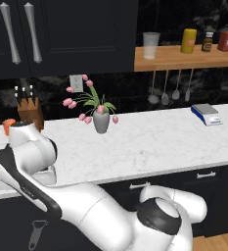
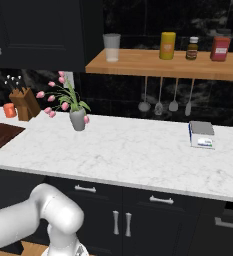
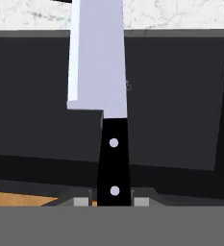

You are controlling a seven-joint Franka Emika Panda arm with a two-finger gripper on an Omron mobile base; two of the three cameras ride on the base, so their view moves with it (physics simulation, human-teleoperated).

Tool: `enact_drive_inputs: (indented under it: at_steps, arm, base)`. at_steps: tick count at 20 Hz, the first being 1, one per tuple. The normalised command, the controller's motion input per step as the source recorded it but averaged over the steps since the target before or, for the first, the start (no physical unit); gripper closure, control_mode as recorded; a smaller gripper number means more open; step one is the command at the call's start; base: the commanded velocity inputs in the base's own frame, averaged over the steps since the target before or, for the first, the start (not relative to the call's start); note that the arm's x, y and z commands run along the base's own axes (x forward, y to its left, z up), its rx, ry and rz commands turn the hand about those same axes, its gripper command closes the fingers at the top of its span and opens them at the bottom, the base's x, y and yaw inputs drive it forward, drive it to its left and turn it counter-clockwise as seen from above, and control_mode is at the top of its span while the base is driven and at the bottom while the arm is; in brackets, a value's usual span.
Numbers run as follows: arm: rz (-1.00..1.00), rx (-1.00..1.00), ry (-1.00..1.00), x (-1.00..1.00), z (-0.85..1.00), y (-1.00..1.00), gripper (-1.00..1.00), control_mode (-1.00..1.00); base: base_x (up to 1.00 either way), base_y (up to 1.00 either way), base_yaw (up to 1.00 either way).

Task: Place the appropriate cutting tool for cutting the garlic skin on the cutting board.

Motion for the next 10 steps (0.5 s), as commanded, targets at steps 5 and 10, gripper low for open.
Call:
enact_drive_inputs:
  at_steps: [5,10]
  arm:
    - [-0.07,0.0,0.0,1.0,0.08,-0.42,1.0,-1.0]
    - [-0.14,0.0,0.0,0.85,0.0,0.17,1.0,-1.0]
  base:
    - [0.0,0.0,0.0]
    - [0.0,0.0,0.0]
